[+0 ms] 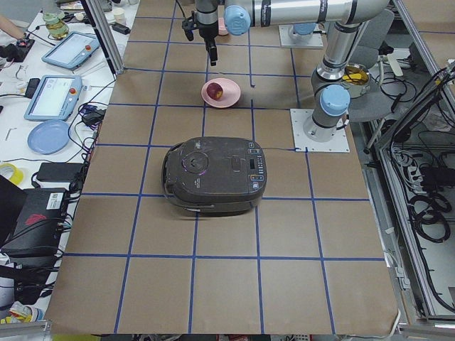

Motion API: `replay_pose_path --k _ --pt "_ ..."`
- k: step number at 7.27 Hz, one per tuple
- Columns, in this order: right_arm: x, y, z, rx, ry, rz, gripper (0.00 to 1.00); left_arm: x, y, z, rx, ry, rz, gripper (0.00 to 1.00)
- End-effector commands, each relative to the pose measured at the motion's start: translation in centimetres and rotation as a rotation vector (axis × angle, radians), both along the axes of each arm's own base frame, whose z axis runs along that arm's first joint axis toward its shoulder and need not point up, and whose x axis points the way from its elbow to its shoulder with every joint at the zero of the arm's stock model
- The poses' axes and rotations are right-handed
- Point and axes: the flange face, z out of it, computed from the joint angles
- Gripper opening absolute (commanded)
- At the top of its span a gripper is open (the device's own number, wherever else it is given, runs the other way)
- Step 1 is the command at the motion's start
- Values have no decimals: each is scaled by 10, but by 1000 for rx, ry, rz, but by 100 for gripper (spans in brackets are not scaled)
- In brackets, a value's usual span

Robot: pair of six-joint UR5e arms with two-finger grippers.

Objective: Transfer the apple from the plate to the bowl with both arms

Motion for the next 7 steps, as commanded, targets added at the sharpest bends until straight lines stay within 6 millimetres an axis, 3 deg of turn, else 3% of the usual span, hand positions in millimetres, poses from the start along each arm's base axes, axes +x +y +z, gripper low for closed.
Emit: replay_pose_path --k 1,2,3,4,5,6,7 --pt "-28 35 -107 79 -11 -27 100 -14 3 -72 49 23 209 100" --pt "-22 58 -156 69 -4 -8 100 -29 6 -89 66 38 257 100" --pt "-18 74 -190 -31 26 57 100 -34 3 -107 94 30 317 100" --pt "-16 79 -206 -45 24 73 86 -35 0 -131 116 29 351 100" --pt "-16 78 -210 -39 18 116 32 -34 -2 -157 127 22 372 100" --pt "-17 77 -209 -43 20 122 5 -35 -4 -175 116 26 377 100" --pt "-17 77 -208 -41 25 123 0 -35 -8 -191 107 31 381 100"
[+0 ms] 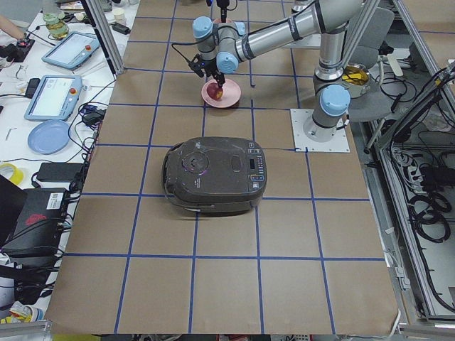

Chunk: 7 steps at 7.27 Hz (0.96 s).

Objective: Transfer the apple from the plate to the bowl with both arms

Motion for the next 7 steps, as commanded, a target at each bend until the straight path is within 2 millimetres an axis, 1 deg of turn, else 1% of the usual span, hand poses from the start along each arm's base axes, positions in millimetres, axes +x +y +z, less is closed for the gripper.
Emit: replay_pose_path --k 1,3,4,5,6,7 --pt "-2 -2 1 -3 8 9 0 -2 -6 -34 6 3 11 100" --pt "-1 -4 7 -11 2 -5 0 -2 -8 -51 26 5 -3 100" --pt "5 -5 8 -11 -29 -33 0 -3 -7 -59 38 2 -12 97" --pt "28 -7 11 -10 -112 -101 0 -3 -9 -61 23 11 -67 86" --pt "68 -14 19 -21 -137 -115 0 -3 -12 -51 -14 14 -91 6" --pt "122 -13 27 -34 -130 -105 0 -2 -12 -47 -25 14 -103 0"
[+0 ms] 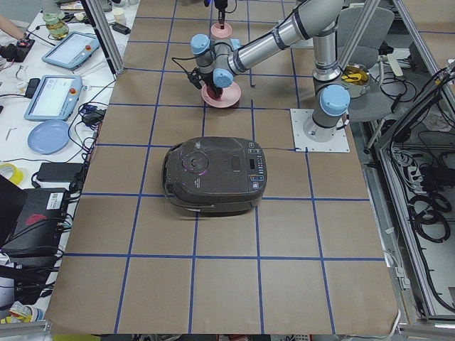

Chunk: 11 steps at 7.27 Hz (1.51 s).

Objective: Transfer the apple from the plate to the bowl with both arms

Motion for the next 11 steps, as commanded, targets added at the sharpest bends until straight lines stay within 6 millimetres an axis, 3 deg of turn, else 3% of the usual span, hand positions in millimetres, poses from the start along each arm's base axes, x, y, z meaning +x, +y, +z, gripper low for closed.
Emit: replay_pose_path --k 1,2,3,4,6,7,8,9,11 --pt "105 2 15 -23 -14 23 0 0 -2 18 -50 1 -51 0" --pt "131 10 19 -27 -13 44 0 1 -7 31 -102 20 -245 0" --pt "146 18 16 -19 -11 58 0 1 -13 50 -136 19 -294 0" --pt "148 19 15 -16 -10 61 2 1 -20 71 -145 19 -322 0" --pt "147 23 8 -1 -10 61 92 -11 -20 86 -167 33 -480 0" --pt "147 19 15 -16 -11 61 100 -17 -20 89 -185 36 -547 0" --pt "145 9 29 -49 -5 58 100 -24 -18 91 -198 38 -580 0" --pt "142 -8 62 -113 -2 47 100 -34 -15 95 -214 47 -613 0" --pt "140 -24 165 -175 18 35 100 -85 -10 96 -260 51 -574 0"
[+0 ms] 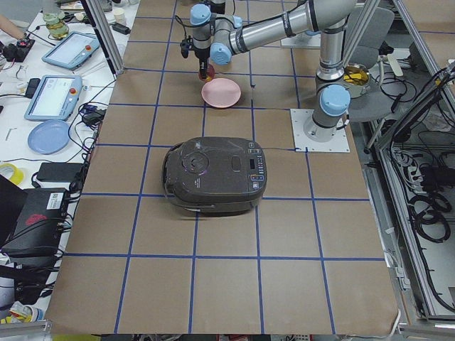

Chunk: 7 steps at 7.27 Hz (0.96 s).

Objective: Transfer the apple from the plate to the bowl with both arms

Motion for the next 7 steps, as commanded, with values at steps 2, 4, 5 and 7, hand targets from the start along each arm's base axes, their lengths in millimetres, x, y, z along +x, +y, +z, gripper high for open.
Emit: replay_pose_path --k 2,4,5,7 --pt "1 -13 198 -1 31 -4 100 -102 26 -4 -8 71 99 0" --pt "-3 0 241 141 49 -3 100 -153 47 -20 -26 102 141 0" --pt "-4 -7 229 160 53 -6 100 -171 58 -28 -12 101 152 0" --pt "-23 -19 224 159 50 -49 100 -210 83 -37 -29 128 150 0"
